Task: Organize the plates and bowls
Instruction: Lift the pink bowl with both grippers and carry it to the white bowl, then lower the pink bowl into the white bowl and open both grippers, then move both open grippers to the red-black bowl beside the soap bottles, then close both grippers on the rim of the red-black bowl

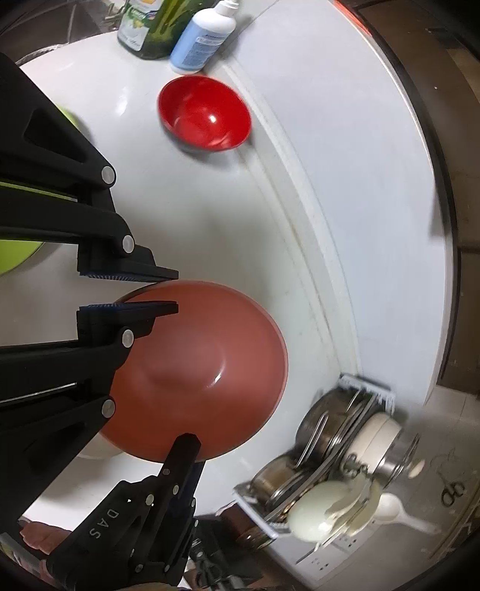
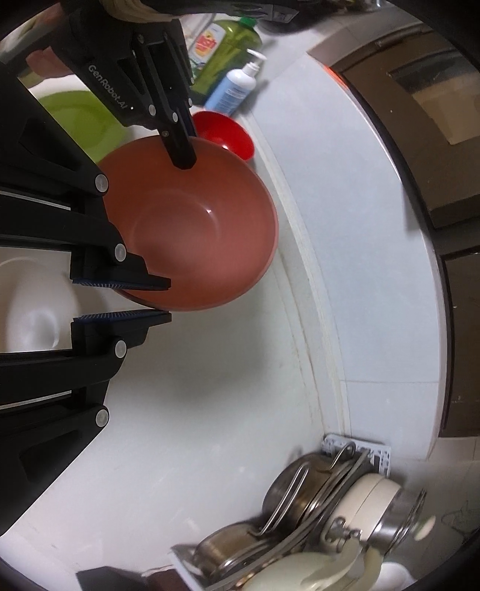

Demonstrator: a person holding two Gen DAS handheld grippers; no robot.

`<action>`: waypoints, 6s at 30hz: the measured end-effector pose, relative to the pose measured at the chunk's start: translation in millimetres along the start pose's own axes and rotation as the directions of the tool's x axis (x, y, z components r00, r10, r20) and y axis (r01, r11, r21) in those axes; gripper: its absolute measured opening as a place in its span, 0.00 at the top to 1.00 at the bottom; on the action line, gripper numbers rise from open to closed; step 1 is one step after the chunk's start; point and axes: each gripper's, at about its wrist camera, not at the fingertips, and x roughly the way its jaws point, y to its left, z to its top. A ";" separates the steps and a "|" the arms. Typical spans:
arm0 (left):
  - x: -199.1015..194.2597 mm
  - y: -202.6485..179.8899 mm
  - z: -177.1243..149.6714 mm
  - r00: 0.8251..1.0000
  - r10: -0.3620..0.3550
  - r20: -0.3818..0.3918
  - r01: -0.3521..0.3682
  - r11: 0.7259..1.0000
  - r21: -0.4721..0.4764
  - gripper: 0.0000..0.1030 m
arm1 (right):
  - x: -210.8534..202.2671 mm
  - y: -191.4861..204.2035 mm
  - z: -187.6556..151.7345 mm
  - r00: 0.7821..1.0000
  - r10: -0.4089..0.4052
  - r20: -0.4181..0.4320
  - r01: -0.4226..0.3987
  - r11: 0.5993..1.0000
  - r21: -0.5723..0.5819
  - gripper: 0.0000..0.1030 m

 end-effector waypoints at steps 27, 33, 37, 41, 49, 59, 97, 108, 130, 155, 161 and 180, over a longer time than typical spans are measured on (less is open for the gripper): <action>13.5 -65.1 -73.9 0.990 -0.080 -0.117 0.078 0.997 -0.024 0.87 | -33.3 -65.5 -92.4 0.999 -0.020 -0.046 0.022 0.998 0.060 0.88; 27.4 -66.2 -82.7 0.986 -0.063 -0.156 0.058 0.998 -0.036 0.87 | -23.5 -71.3 -100.7 0.997 -0.008 -0.081 0.013 0.998 0.062 0.88; 34.3 -68.2 -88.7 0.983 -0.050 -0.175 0.044 0.998 -0.036 0.86 | -15.4 -73.7 -105.5 0.993 0.003 -0.117 0.004 0.998 0.061 0.88; 38.8 -70.0 -92.6 0.982 -0.035 -0.187 0.029 0.999 -0.037 0.86 | -7.4 -77.6 -110.6 0.990 0.016 -0.140 -0.007 0.998 0.066 0.88; 45.1 -74.0 -96.1 0.981 -0.005 -0.194 0.000 1.000 -0.026 0.85 | 1.7 -80.6 -114.7 0.985 0.036 -0.167 -0.025 0.997 0.067 0.88; 50.2 -79.0 -98.1 0.978 0.007 -0.206 -0.012 1.000 -0.023 0.84 | 6.5 -84.5 -118.1 0.982 0.038 -0.185 -0.028 0.998 0.055 0.88; -11.8 -24.4 -79.5 0.992 0.126 0.000 -0.126 0.990 -0.062 0.38 | -20.6 -49.5 -97.9 0.996 0.065 -0.065 -0.066 0.998 -0.012 0.56; -39.2 40.4 -73.8 0.975 0.215 0.063 -0.205 0.970 -0.131 0.20 | -18.0 4.5 -72.8 0.994 0.109 -0.017 -0.110 0.991 -0.069 0.47; -58.1 167.9 -50.9 0.927 0.356 0.117 -0.322 0.917 -0.236 0.13 | 10.1 112.5 14.4 0.978 0.196 0.077 -0.177 0.963 -0.203 0.41; 53.6 250.9 -17.3 0.941 0.338 -0.025 -0.335 0.913 -0.234 0.25 | 132.4 183.0 67.5 0.984 0.165 -0.063 -0.175 0.960 -0.221 0.41; 74.9 255.8 -13.7 0.942 0.331 -0.060 -0.336 0.914 -0.227 0.34 | 158.9 180.7 70.6 0.980 0.161 -0.120 -0.182 0.965 -0.189 0.48; 112.2 262.3 -2.2 0.974 0.210 -0.085 -0.225 0.942 -0.248 0.88 | 197.8 185.4 67.6 0.959 0.174 -0.224 -0.209 0.967 -0.144 0.84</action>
